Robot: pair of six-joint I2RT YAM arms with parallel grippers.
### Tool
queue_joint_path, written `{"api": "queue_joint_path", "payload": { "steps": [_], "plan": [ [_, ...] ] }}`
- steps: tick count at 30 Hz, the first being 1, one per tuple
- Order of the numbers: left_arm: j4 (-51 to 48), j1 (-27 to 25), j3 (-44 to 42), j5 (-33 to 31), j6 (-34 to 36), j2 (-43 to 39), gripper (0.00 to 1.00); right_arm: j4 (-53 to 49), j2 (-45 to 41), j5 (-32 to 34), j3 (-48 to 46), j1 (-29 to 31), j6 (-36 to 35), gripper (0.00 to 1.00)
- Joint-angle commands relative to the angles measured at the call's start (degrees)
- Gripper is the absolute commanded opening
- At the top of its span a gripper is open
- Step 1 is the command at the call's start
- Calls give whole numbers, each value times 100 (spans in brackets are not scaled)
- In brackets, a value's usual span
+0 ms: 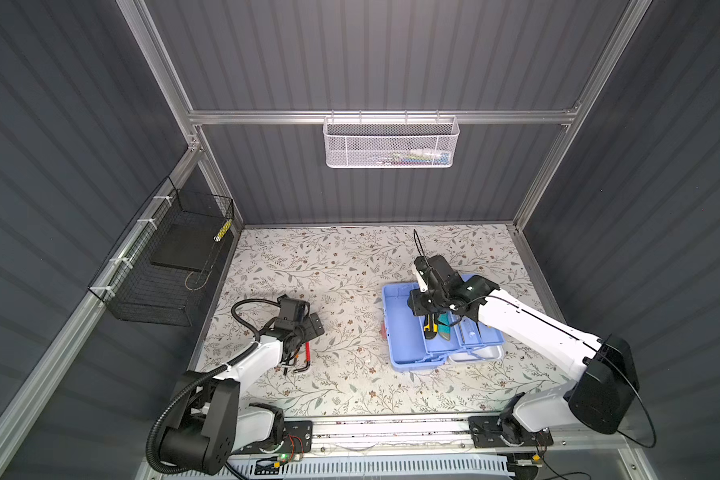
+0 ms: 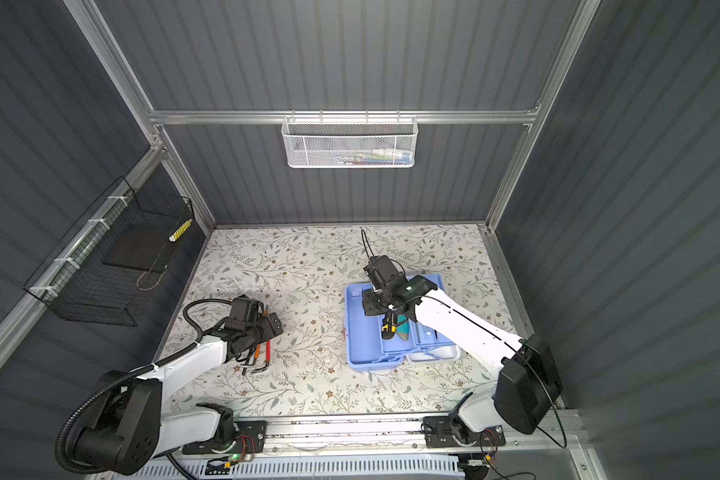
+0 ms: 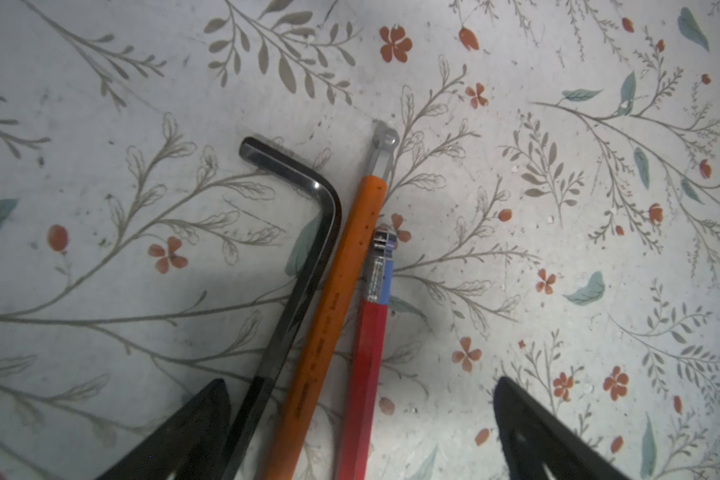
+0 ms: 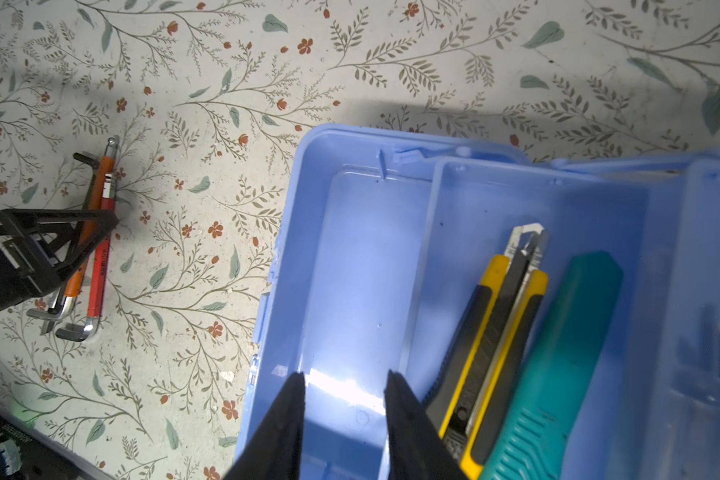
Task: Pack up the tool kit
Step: 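Move the right gripper back over the red-handled hex key in the pile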
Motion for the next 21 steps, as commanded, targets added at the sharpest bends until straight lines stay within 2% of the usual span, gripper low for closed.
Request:
{"api": "queue_joint_path", "payload": {
  "steps": [1,11,14,18,21],
  "plan": [
    [27,9,59,265,-176,30,99,61,-70,-123,-91,22,-4,36],
    [895,-113,-669,947,-1010,-315,99,251,245,-380,362,22,-206,37],
    [1055,-447,-739,815,-1237,-461,99,301,444,-548,483,31,-253,37],
    [1241,-1138,-686,431,-1579,-461,99,394,634,-692,555,75,-257,37],
    [1528,-1350,-713,445,-1875,-344,100,475,776,-840,651,133,-213,37]
  ]
}}
